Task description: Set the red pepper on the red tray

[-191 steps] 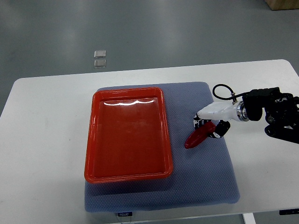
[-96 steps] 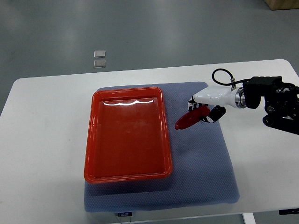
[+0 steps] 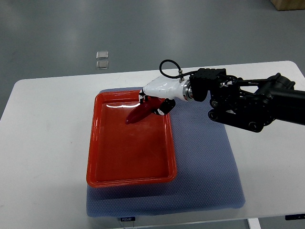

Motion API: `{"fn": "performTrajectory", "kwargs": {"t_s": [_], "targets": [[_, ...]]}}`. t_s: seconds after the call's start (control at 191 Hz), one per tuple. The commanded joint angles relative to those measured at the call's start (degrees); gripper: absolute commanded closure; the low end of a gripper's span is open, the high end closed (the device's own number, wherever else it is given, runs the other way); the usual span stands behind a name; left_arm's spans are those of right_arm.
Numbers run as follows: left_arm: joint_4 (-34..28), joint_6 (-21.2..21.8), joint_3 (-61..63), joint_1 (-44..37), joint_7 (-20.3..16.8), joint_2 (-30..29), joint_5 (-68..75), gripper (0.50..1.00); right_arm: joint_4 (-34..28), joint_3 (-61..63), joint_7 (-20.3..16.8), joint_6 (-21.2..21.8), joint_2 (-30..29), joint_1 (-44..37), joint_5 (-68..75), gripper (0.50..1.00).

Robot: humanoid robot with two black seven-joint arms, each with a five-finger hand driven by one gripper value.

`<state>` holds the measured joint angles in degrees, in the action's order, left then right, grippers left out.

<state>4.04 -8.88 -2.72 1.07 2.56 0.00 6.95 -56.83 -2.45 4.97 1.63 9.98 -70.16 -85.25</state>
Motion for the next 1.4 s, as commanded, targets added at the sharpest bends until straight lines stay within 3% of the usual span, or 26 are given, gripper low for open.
{"fn": "performTrajectory", "kwargs": {"t_s": [0.0,0.157,0.272,0.45,0.591,0.92,0.993,1.161,1.396], "targets": [[0.0,0.0,0.0,0.0,0.0,0.0,0.0,0.500,2.4,0.0,0.0,0.0,-4.3,1.3,0.0,1.000],[0.0,0.0,0.0,0.0,0.0,0.0,0.0,0.500,4.7,0.3,0.0,0.0,-9.7,3.4,-0.5,0.998],[0.0,0.0,0.0,0.1,0.0,0.0,0.0,0.500,6.7,0.4,0.0,0.0,-10.0,4.5,-0.7,0.959],[0.0,0.0,0.0,0.0,0.0,0.0,0.0,0.500,8.1,2.4,-0.2,-0.1,-10.0,6.3,-2.3,0.781],[0.0,0.0,0.0,0.0,0.0,0.0,0.0,0.500,8.1,3.7,-0.2,-0.5,-10.0,6.4,-2.3,0.711],[0.0,0.0,0.0,0.1,0.0,0.0,0.0,0.500,8.0,11.1,-0.4,-3.9,-10.0,6.9,-0.9,0.675],[0.0,0.0,0.0,0.0,0.0,0.0,0.0,0.500,7.9,15.3,-0.4,-3.9,-7.5,7.7,1.5,0.673],[0.0,0.0,0.0,0.0,0.0,0.0,0.0,0.500,7.6,26.0,-0.5,-4.1,-1.1,11.0,13.3,0.673],[0.0,0.0,0.0,0.1,0.0,0.0,0.0,0.500,7.7,46.3,-1.1,-4.6,3.1,21.3,34.7,0.675]]}}
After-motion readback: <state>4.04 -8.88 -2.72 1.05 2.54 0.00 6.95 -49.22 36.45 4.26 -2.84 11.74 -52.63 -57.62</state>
